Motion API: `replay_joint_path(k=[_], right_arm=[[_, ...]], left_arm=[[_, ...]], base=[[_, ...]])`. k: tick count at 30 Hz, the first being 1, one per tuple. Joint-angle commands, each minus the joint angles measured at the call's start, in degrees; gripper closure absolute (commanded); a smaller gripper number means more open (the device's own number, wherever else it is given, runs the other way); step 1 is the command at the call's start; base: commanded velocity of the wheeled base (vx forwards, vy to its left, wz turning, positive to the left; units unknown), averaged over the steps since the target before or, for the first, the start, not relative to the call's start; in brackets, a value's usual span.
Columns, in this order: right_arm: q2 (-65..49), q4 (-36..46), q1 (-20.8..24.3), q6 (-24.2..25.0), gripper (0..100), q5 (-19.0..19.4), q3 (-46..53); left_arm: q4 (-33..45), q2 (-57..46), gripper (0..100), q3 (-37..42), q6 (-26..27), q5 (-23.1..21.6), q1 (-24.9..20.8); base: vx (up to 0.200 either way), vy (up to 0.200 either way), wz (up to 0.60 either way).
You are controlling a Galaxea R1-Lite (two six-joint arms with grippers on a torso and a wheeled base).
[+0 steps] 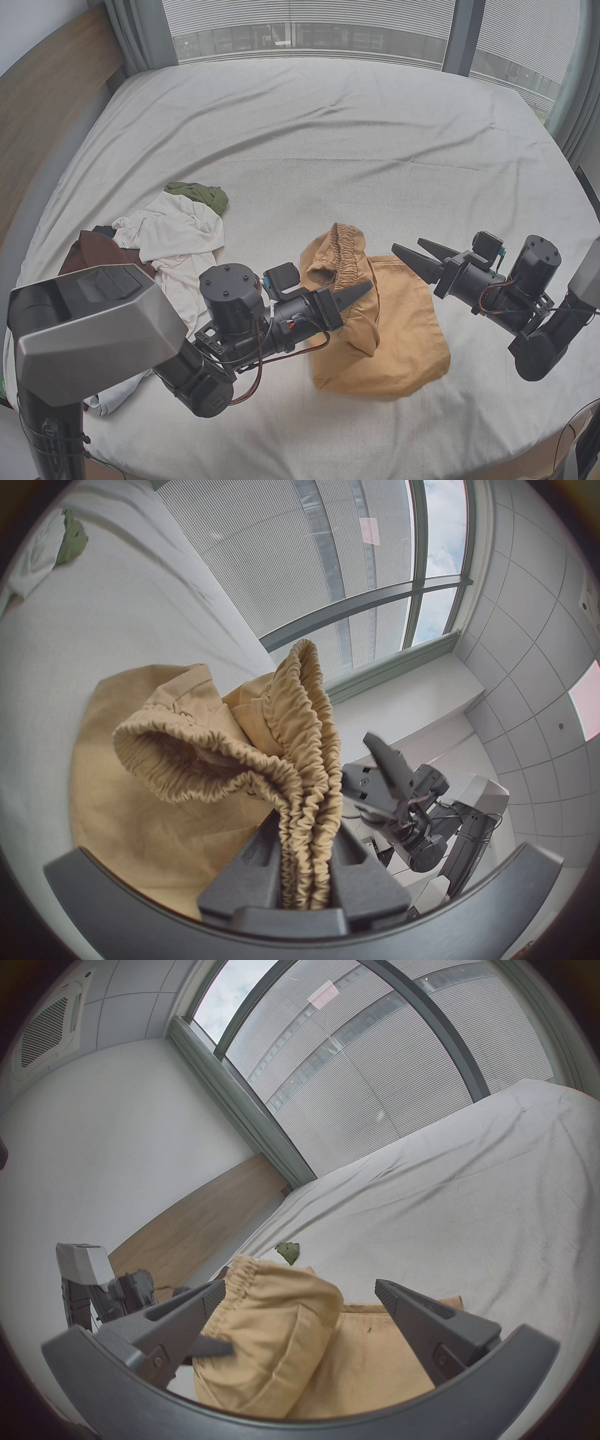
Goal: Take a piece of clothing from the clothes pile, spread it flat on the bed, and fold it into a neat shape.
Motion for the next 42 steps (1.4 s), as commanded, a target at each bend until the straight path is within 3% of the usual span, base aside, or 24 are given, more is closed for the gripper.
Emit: replay_joint_path(k=[1,8,9,17,21,31,32,36,42], right_arm=[[-0.1,0.0,-0.5,0.0,0,0.0,-0.8],[-0.1,-0.1,-0.6,0.8,0,-0.1,-1.5],[-0.2,-0.1,-0.6,0.8,0,-0.1,-1.5],[-0.1,-0.1,-0.5,0.8,0,-0.1,-1.4],[-0.1,-0.1,-0.5,0.7,0,-0.1,-1.0],[0.3,0.0,-0.1,0.7,0,-0.1,-0.6],[0.5,0.0,0.2,0.6,0,-0.1,0.6],[0.7,0.0,0.9,0.5,0,-0.2,0.7],[0.6,0.0,3.0,0.5,0,-0.2,2.8]], left_arm=[[0.1,3.4,100,-1.6,-0.1,0.1,-1.3],[0.8,5.5,100,-3.5,0.0,1.1,-1.3],[0.8,5.5,0,-3.6,0.0,1.1,-1.2],[0.6,4.9,0,-3.8,0.0,1.4,-1.3],[0.5,4.0,0,-2.8,0.0,4.0,-1.4],[0.1,-1.1,0,1.8,2.1,4.7,1.6],[0.0,-7.9,0,7.0,3.3,4.4,5.1],[-0.1,-14.3,0,13.6,6.7,3.8,8.9],[-1.4,-18.5,0,18.2,8.7,2.5,12.8]], base=[[0.0,0.0,0.0],[0.0,0.0,0.0],[0.0,0.0,0.0],[0.0,0.0,0.0],[0.0,0.0,0.0],[0.0,0.0,0.0],[0.0,0.0,0.0],[0.0,0.0,0.0],[0.0,0.0,0.0]])
